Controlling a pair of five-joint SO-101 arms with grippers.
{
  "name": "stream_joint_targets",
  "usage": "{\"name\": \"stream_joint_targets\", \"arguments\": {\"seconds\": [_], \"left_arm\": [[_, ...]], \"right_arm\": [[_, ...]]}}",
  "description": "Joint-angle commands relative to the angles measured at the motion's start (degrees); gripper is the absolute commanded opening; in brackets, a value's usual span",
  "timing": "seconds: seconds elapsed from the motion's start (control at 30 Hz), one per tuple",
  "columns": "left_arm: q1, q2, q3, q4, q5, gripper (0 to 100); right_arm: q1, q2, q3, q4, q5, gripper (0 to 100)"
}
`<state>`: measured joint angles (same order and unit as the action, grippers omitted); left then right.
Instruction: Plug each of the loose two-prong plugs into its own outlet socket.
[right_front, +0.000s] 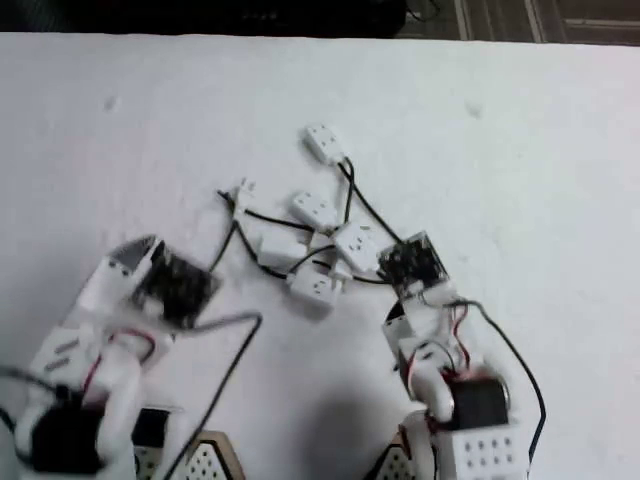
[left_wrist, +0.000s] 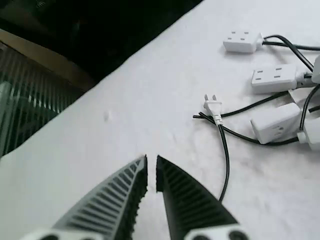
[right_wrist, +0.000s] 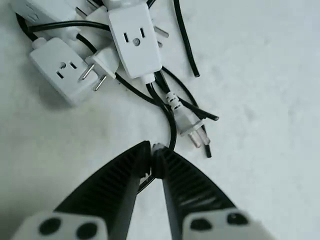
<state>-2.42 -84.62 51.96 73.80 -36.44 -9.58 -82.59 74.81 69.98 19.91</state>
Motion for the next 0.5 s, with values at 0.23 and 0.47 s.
{"name": "stream_joint_targets", "arguments": {"seconds": [0.23,0.47], "left_arm": [[4.4,42.3,-28.9,0.4,-4.5,13],[4.9,67.5,-43.3,0.7,-4.6,20]], "right_arm": [[2.7,5.7,-1.2,-4.3,-4.4,2.0],[5.1,5.7,-0.5,-4.3,-4.7,2.1]]}}
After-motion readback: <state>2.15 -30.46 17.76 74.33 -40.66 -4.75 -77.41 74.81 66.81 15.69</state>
